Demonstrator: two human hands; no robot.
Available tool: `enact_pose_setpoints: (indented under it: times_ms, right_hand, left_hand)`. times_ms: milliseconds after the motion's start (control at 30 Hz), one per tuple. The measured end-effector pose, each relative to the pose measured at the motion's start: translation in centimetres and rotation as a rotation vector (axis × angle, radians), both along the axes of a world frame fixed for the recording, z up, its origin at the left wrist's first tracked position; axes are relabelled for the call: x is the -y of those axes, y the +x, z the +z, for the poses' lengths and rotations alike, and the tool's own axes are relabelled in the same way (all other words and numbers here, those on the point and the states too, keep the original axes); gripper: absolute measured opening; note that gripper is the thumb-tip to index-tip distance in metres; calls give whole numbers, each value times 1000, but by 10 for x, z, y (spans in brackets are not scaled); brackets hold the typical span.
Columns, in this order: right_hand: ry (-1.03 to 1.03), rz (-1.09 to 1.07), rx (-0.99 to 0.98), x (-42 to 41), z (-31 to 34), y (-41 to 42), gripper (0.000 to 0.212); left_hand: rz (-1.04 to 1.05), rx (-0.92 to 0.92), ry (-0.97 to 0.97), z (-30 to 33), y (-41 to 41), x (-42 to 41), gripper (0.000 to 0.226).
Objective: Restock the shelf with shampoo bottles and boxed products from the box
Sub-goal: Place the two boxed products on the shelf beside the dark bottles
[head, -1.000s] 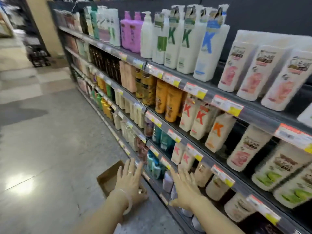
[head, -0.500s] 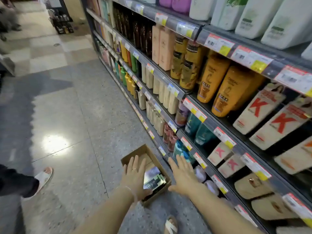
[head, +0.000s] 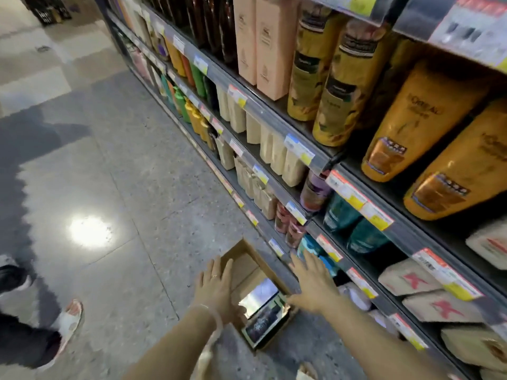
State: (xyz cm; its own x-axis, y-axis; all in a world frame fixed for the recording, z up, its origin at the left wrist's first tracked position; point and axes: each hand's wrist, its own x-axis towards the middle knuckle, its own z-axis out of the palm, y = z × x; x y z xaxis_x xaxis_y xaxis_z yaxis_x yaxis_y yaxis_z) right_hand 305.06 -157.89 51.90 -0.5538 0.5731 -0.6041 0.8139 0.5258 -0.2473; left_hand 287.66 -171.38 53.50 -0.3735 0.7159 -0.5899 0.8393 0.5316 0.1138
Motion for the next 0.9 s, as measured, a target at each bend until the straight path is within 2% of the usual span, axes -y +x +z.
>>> enact_pose_setpoints:
  times_ms: [133,267,467,633,800,900]
  right_hand:
    - [-48,-260,20,-5,-43,-16,102]
    - [-97,-501,4,11,-113,-34,97]
    - [-229,-817,-65,58,-239,-66,93]
    - [-266,-1067,-41,92,-345,-82,97]
    - [-206,-1382,-58,119,-429,-80,102]
    - [-119,-1463,-65,133,-458,-79,100]
  left_hand:
    - [-189,57,-98,-57,-45,-39,104]
    - [-343,95,-134,-128,-83,-76,103]
    - [-442,105,-251,-265,-99,-85,105]
    - [-400,132,-333,-386,-77,-54,104]
    - [-264,239,-160,-484,-41,-39,100]
    - [-205,293,-140,-532,-31,-38,98]
